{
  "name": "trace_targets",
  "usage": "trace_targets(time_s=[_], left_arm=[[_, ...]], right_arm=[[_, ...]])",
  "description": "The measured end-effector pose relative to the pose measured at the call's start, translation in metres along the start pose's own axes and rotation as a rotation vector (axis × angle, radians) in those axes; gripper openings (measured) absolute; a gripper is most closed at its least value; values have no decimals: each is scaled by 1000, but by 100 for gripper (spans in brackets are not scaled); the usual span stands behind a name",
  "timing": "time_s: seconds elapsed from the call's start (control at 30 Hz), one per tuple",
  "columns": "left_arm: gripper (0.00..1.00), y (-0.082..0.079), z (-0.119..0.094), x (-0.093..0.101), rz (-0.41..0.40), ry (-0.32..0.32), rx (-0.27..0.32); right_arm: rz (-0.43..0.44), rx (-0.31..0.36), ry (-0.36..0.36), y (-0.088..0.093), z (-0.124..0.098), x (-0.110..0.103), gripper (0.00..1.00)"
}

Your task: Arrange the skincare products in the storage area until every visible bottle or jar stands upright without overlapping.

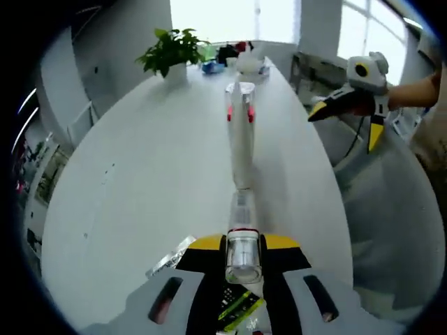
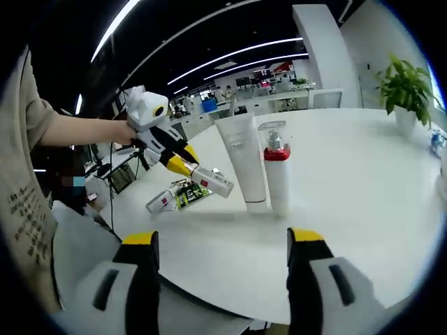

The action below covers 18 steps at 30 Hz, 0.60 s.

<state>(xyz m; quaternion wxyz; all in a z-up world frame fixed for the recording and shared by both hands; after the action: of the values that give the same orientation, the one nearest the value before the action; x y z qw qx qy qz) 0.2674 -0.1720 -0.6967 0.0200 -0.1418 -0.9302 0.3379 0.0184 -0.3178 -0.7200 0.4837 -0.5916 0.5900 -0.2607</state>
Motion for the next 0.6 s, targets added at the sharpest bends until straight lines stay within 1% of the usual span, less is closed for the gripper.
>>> trace_targets(time_s=[0.17, 0.27, 0.4, 0.5, 0.6], left_arm=[[15, -8, -12, 18, 39, 28, -4], [15, -13, -19, 29, 67, 46, -9], [15, -19, -28, 47, 114, 75, -27], [15, -24, -33, 56, 133, 90, -34], [15, -30, -39, 67, 145, 108, -38]], right_arm=[[-34, 10, -48, -11, 7, -8, 73], [-53, 9, -78, -15, 13, -13, 73], [-86, -1, -141, -18, 22, -24, 71], [-117, -16, -194, -20, 29, -33, 69], [-173, -45, -262, -22, 37, -43, 67]])
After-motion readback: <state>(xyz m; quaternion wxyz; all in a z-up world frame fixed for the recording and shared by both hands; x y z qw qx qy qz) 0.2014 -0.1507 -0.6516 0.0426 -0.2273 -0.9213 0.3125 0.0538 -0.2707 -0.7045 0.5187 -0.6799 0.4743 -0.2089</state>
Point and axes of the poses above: the point that each gripper's makers call its tool centre point, and the gripper's own axes: z roughly forward along the fingers, x roughly to its right, y roughly out of its underside, the point moved 9 cm from there along -z, roughly backward along the fingers, and after that the axes turned 3 degrees about -y, right-handed, at the moved point
